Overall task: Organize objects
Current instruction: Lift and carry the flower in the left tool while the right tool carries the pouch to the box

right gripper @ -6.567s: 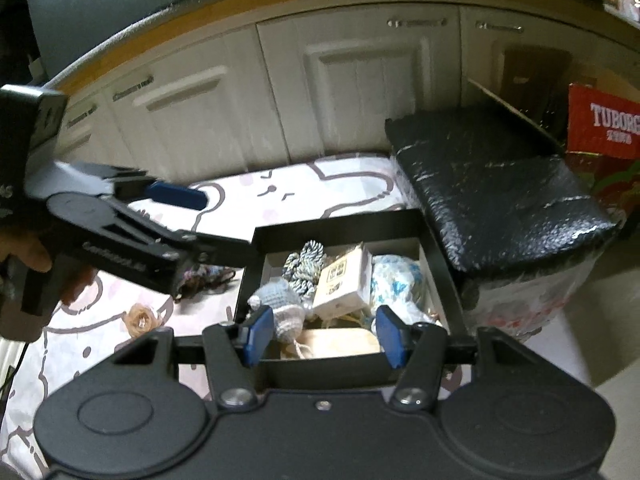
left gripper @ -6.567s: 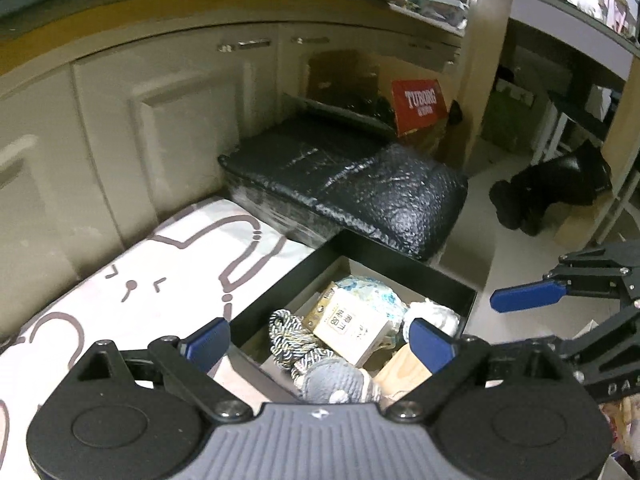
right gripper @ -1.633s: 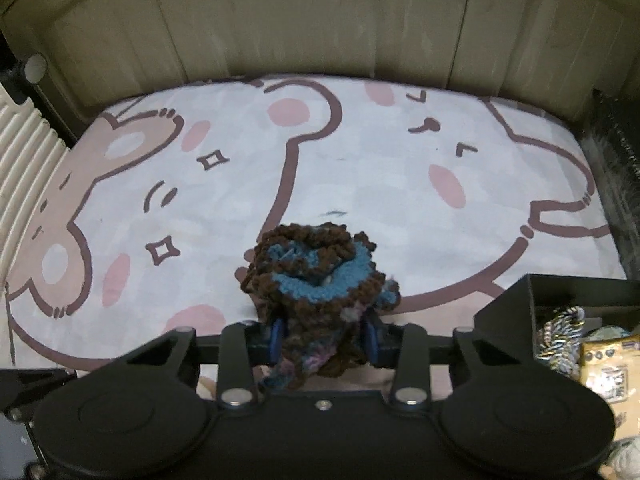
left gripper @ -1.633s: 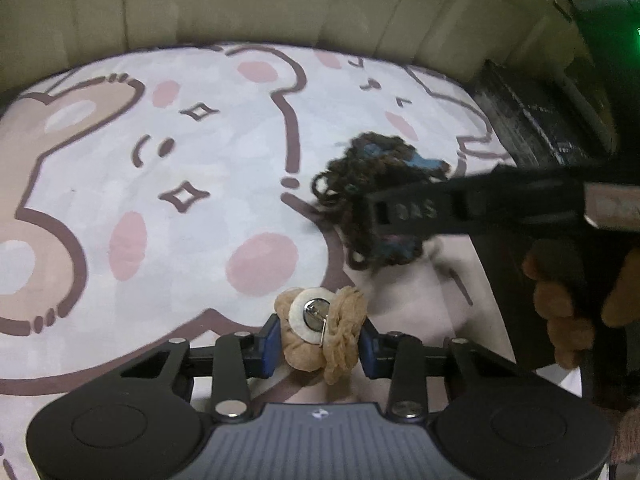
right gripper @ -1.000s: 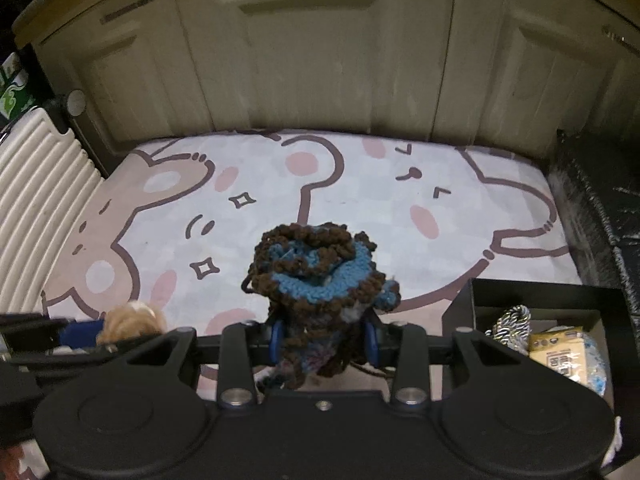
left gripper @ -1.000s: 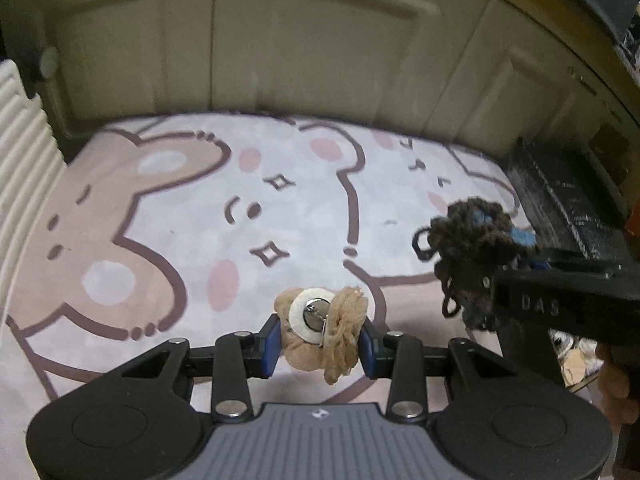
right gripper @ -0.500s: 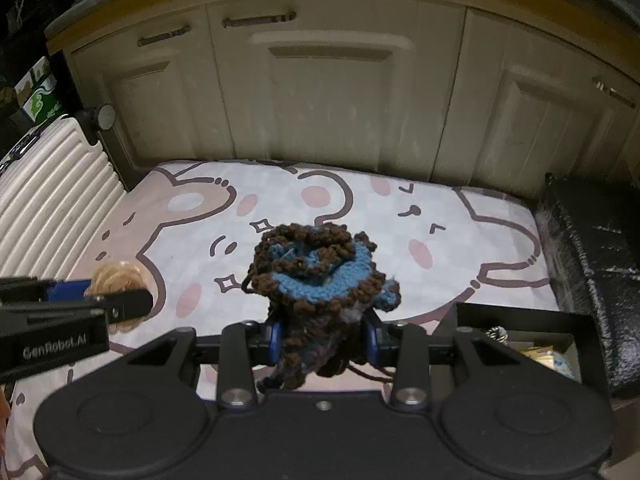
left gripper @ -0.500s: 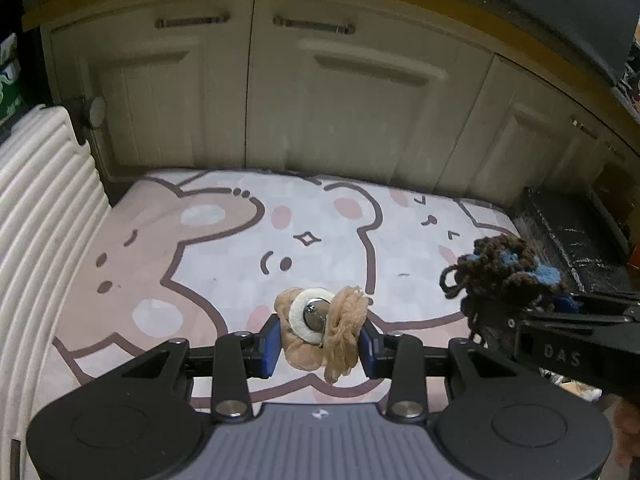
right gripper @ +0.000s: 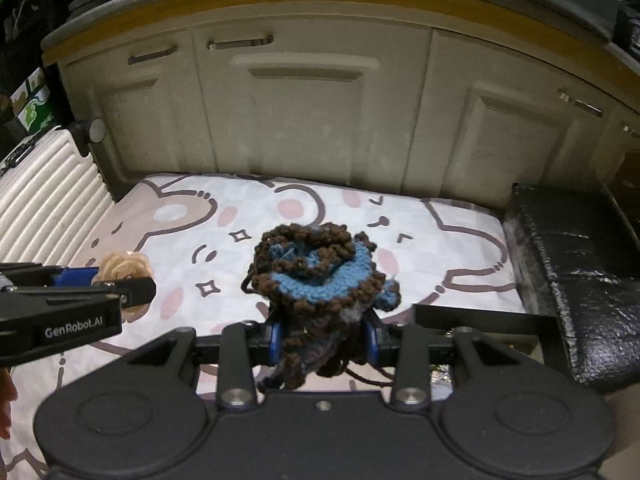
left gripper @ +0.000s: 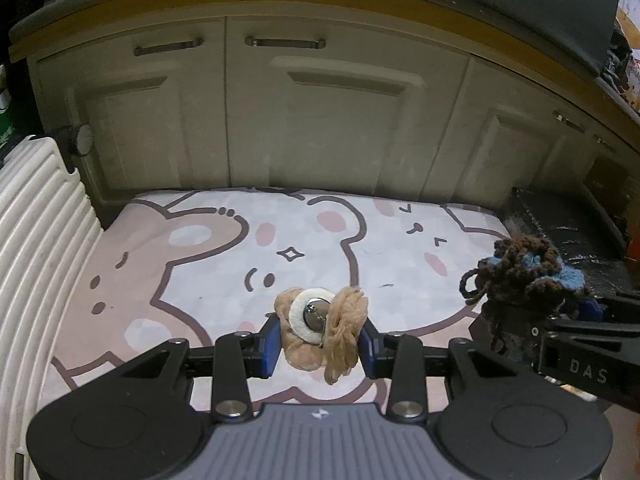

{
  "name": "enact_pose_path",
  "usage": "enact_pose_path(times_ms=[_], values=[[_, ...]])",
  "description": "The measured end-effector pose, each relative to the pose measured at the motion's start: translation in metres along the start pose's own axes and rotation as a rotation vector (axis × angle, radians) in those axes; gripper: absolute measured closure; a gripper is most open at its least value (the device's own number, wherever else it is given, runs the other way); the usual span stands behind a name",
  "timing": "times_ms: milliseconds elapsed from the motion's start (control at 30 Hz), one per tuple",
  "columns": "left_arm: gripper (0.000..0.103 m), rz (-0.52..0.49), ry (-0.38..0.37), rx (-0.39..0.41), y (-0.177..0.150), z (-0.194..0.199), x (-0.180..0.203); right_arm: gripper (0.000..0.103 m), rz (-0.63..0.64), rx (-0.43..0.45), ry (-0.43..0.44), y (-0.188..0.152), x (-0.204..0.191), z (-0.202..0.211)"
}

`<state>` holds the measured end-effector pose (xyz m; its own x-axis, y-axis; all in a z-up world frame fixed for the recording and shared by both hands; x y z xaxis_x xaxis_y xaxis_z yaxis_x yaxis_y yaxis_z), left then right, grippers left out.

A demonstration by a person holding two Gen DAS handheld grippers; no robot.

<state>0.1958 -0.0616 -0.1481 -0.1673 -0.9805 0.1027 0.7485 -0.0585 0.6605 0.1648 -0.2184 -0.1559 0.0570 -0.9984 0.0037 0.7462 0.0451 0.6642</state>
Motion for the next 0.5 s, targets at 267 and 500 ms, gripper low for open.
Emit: enact_pose_path(times_ms=[267,500], values=[[0.063,-0.027,-0.012,-0.004,-0.001,-0.008,0.028,0.064,-0.04,0.015,-0.033,-0.006,0.034,0.011],[0.063,-0.058,-0.042,0.002,-0.002,-0.012,0.06,0.064,-0.083,0.037,-0.064,-0.009,0.069,0.024]])
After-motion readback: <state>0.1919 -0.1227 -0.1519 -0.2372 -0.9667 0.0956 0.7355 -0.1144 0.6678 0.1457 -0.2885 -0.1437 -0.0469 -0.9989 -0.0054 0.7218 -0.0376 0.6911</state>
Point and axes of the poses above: each gripper's, at about its wrist camera, not at the fingertips, and z roughly against the way its jaws point, x to its right, y to its top, the point moved 9 cm from there along -z, roughly the way its jaws point
